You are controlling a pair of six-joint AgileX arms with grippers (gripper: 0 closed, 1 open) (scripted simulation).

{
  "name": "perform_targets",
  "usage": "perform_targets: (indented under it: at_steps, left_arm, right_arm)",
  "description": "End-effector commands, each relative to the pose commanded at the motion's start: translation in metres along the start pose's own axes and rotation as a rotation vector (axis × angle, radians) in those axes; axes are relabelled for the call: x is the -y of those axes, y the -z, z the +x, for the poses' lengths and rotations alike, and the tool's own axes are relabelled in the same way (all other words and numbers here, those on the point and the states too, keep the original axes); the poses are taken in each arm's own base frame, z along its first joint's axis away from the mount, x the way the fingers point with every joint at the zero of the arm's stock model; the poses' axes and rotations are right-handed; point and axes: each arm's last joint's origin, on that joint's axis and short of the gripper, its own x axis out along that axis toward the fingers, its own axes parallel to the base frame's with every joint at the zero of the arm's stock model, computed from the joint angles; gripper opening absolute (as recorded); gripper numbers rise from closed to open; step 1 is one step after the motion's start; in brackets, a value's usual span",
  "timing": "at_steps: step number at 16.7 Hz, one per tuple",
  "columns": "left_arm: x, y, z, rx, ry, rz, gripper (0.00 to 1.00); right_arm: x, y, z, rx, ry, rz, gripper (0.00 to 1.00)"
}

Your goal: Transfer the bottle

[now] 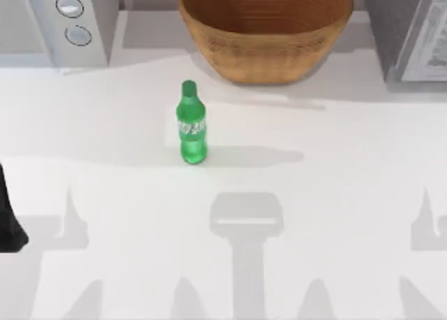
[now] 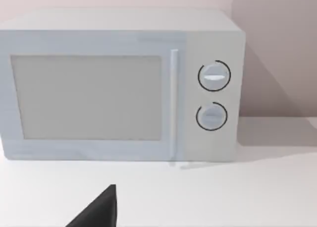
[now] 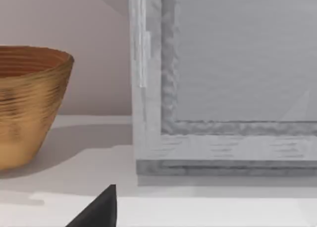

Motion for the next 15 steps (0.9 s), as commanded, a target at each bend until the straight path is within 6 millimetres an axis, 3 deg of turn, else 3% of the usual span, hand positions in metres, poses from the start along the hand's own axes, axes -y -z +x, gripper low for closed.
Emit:
perform_targets:
  at_steps: [3, 7, 11, 15]
  left_arm:
    - [0.000, 0.000, 0.000, 0.000, 0.000, 0.000, 1.00]
    - [0.000, 0.000, 0.000, 0.000, 0.000, 0.000, 1.00]
    - [0.000, 0.000, 0.000, 0.000, 0.000, 0.000, 1.00]
    - [0.000, 0.000, 0.000, 0.000, 0.000, 0.000, 1.00]
  right_arm:
    - [0.000, -0.001, 0.000, 0.001, 0.001, -0.001, 1.00]
    - [0.007, -0.033, -0.007, 0.058, 0.077, -0.080, 1.00]
    - [0.016, -0.107, -0.031, 0.179, 0.255, -0.263, 1.00]
    - [0.007, -0.208, -0.087, 0.324, 0.534, -0.555, 1.00]
